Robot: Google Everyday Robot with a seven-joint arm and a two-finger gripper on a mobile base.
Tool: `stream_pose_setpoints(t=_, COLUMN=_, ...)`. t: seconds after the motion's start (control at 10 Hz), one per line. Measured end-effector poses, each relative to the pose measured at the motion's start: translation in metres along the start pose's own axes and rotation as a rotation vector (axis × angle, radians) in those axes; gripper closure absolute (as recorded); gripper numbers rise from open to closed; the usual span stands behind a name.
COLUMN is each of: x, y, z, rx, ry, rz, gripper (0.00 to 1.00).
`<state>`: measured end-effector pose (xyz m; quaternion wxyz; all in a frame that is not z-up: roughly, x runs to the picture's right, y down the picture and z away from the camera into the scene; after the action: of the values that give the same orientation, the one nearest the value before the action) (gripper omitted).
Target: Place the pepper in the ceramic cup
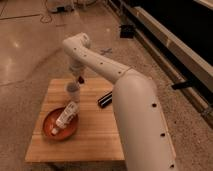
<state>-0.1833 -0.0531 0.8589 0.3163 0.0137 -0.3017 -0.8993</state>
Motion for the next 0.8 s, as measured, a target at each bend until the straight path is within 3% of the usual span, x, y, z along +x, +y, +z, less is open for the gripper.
stream_pose_setpoints(t=0.1, x=0.007, y=-0.004, z=0.009, rx=0.02, ry=0.018, rz=-0.02, gripper=1.0)
stream_pose_setpoints(t=0.6, x=0.039, y=-0.018, z=0.017, rx=0.082, ry=0.09, rz=-0.082, gripper=1.0)
stream_pose_setpoints(t=0.8, x=0.041, y=-0.022, z=0.017, rx=0.077, ry=0.086, rz=-0.075, gripper=0.82)
